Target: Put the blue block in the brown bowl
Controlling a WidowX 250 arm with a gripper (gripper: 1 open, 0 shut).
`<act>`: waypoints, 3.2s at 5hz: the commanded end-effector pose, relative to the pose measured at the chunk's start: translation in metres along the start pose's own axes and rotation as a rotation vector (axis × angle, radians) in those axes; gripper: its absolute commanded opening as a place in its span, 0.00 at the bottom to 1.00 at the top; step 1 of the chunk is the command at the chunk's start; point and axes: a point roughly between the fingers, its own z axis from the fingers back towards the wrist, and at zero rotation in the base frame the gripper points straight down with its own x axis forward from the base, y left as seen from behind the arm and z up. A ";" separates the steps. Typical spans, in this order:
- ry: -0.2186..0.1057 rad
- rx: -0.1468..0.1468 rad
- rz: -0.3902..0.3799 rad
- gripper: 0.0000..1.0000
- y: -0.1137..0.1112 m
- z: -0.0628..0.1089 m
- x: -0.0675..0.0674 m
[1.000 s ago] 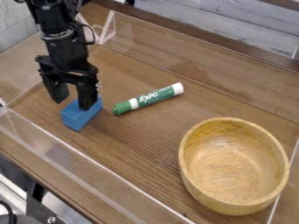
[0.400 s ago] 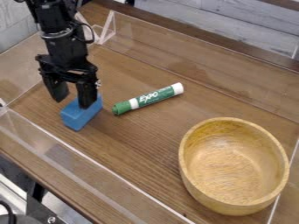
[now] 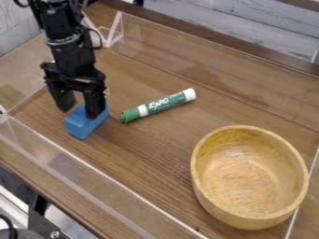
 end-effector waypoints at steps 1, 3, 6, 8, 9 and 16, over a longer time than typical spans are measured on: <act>-0.044 0.013 0.014 1.00 0.006 0.006 0.006; -0.048 0.006 0.020 1.00 0.007 -0.003 0.007; -0.034 0.028 0.012 0.00 0.005 0.008 0.007; -0.025 0.053 0.005 0.00 0.002 0.025 0.008; -0.031 0.065 -0.002 0.00 -0.002 0.037 0.010; -0.147 0.056 -0.146 0.00 -0.031 0.120 0.060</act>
